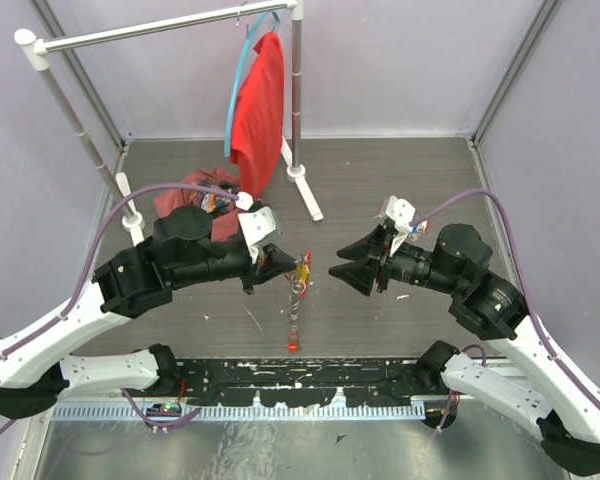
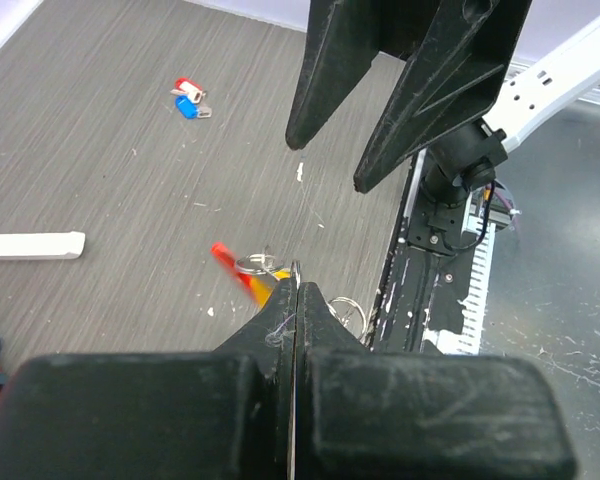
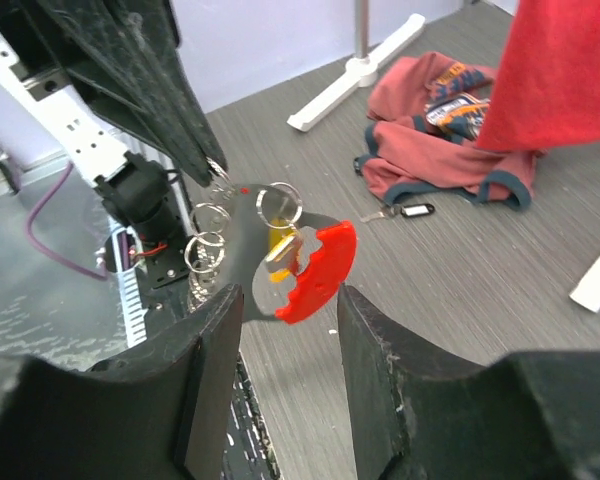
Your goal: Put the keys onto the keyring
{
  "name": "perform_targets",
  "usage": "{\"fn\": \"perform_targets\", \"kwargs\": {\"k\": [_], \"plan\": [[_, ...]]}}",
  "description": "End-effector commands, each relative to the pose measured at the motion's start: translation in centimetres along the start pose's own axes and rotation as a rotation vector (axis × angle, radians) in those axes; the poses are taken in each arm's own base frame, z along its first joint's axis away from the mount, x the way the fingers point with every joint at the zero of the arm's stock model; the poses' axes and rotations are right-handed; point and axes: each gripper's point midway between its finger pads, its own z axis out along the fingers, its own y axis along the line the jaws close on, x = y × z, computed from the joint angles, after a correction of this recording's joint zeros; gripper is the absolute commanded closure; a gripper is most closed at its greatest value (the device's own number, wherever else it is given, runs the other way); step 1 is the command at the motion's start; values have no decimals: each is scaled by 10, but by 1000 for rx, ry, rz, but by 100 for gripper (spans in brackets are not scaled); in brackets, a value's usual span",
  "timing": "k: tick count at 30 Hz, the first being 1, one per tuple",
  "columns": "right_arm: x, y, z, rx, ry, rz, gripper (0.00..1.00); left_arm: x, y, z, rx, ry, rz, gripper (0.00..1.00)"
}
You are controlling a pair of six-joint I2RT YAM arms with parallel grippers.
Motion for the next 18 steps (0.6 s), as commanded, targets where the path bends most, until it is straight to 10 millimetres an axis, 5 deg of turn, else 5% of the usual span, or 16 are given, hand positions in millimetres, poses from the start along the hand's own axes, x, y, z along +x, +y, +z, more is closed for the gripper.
{"fn": "perform_targets", "kwargs": {"k": [1,18], "plan": [[-46,28,0,-155,-135,-129,52,-37,-8,-9,41,-117,34,100],[-47,16,17,-121,-96,-66,54,-58,12,-12,-85,-218,-33,100]]}}
